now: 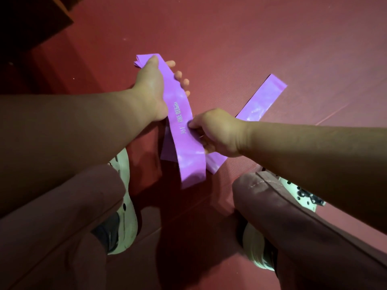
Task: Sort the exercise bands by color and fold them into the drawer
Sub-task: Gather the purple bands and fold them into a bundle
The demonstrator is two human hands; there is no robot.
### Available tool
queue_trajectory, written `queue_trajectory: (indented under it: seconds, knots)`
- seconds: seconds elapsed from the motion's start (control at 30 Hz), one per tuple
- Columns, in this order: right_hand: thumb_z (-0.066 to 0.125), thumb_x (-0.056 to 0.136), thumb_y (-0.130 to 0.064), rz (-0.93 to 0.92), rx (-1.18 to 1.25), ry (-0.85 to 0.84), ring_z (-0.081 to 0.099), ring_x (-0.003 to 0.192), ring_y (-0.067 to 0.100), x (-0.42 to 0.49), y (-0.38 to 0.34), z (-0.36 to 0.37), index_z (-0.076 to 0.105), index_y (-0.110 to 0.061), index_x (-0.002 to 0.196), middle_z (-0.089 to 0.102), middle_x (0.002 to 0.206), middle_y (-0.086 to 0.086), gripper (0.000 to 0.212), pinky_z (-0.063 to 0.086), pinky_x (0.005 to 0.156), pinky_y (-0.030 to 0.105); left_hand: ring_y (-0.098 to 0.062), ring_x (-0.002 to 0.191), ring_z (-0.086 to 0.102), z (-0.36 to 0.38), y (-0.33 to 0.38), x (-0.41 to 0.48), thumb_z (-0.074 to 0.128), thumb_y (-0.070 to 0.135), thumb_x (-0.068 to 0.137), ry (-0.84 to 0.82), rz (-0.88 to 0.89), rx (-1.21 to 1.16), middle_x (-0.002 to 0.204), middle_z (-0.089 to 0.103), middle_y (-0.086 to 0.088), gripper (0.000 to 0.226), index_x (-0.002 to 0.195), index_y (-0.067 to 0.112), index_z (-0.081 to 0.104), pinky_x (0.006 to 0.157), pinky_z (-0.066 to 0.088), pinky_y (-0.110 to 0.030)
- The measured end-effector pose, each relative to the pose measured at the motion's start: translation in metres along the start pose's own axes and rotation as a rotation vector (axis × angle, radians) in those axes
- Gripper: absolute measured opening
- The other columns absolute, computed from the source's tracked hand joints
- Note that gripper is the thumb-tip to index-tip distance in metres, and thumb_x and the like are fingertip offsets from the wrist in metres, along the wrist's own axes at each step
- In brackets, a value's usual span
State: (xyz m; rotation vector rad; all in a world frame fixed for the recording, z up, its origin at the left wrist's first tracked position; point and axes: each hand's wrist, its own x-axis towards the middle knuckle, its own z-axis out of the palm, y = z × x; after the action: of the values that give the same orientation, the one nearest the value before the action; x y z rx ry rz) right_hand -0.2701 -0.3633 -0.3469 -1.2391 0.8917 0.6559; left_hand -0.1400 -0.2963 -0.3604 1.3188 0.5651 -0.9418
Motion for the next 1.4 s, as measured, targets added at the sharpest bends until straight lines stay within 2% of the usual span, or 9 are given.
queue_trajectory:
  seconds: [0.07,0.23,0.37,0.5,0.73,0.93,1.03,1.23,1.4]
  knots:
    - [0.042,0.094,-0.002,0.019,0.014,-0.038,0.047,0.062,0.026,0.002,0.004,0.002,0.055,-0.003,0.089,0.046,0.081,0.015,0.014,0.053,0.059,0.036,-0.017,0.046,0.055,-0.001,-0.001,-0.001,0.028,0.042,0.103,-0.015,-0.006,0.006,0.057,0.052,0.001,0.034,0.104,0.017,0.052,0.065,0.049,-0.028]
    - [0.045,0.097,-0.01,-0.073,-0.356,-0.026,0.062,0.094,0.031,0.009,0.01,-0.008,0.058,-0.008,0.1,0.062,0.104,0.018,0.014,0.054,0.094,0.045,-0.015,0.042,0.044,0.0,-0.001,-0.004,0.027,0.04,0.104,-0.04,-0.005,0.032,0.057,0.047,0.0,0.035,0.098,0.016,0.05,0.063,0.045,-0.027]
    - [0.047,0.094,-0.015,-0.156,-0.601,0.156,0.064,0.102,0.038,0.023,0.012,-0.011,0.068,0.001,0.103,0.068,0.108,0.022,0.028,0.052,0.091,0.046,-0.014,0.041,0.038,0.004,-0.002,-0.005,0.024,0.043,0.104,-0.055,-0.034,0.107,0.058,0.042,0.002,0.039,0.091,0.017,0.05,0.066,0.043,-0.027]
    - [0.049,0.092,-0.02,-0.241,-0.656,0.431,0.062,0.105,0.031,0.027,0.015,-0.031,0.07,-0.009,0.103,0.07,0.11,0.011,0.026,0.05,0.092,0.037,-0.014,0.04,0.036,0.004,-0.006,-0.003,0.026,0.045,0.103,-0.062,-0.064,0.148,0.057,0.042,0.002,0.039,0.091,0.018,0.052,0.065,0.043,-0.028]
    - [0.052,0.088,-0.024,-0.284,-1.005,0.761,0.038,0.122,0.037,0.033,0.024,-0.087,0.054,-0.014,0.125,0.042,0.136,0.012,0.039,0.037,0.097,0.045,-0.014,0.042,0.036,0.007,-0.008,-0.005,0.029,0.045,0.103,-0.087,-0.085,0.174,0.057,0.042,0.002,0.037,0.093,0.017,0.051,0.06,0.043,-0.026]
    - [0.061,0.086,-0.042,-0.063,-0.833,0.878,0.007,0.149,0.029,0.038,0.029,-0.121,0.023,-0.019,0.151,0.009,0.163,0.005,0.079,0.019,0.116,0.045,-0.015,0.044,0.037,0.009,-0.013,-0.005,0.03,0.045,0.102,-0.1,-0.112,0.185,0.058,0.043,0.001,0.036,0.093,0.017,0.051,0.061,0.042,-0.025]
    - [0.061,0.086,-0.045,0.07,-0.766,0.841,0.007,0.149,0.029,0.043,0.026,-0.133,0.009,-0.022,0.155,0.01,0.162,0.002,0.089,0.017,0.119,0.044,-0.015,0.044,0.038,0.009,-0.014,-0.006,0.031,0.045,0.102,-0.102,-0.129,0.188,0.059,0.044,0.001,0.036,0.093,0.017,0.052,0.061,0.042,-0.026]
    - [0.067,0.082,-0.037,0.055,-0.882,0.929,0.038,0.126,0.035,0.043,0.025,-0.132,0.036,-0.024,0.139,0.038,0.136,0.012,0.067,0.032,0.1,0.045,-0.016,0.045,0.04,0.008,-0.014,-0.006,0.031,0.046,0.102,-0.096,-0.14,0.206,0.06,0.046,0.0,0.037,0.093,0.017,0.053,0.063,0.045,-0.027]
    - [0.042,0.098,-0.035,0.029,-0.803,1.052,0.041,0.121,0.038,0.05,0.019,-0.128,0.05,-0.014,0.122,0.042,0.13,0.016,0.033,0.034,0.097,0.046,-0.016,0.047,0.04,0.008,-0.015,-0.007,0.031,0.047,0.102,-0.094,-0.147,0.204,0.061,0.046,0.0,0.038,0.093,0.017,0.053,0.064,0.045,-0.027]
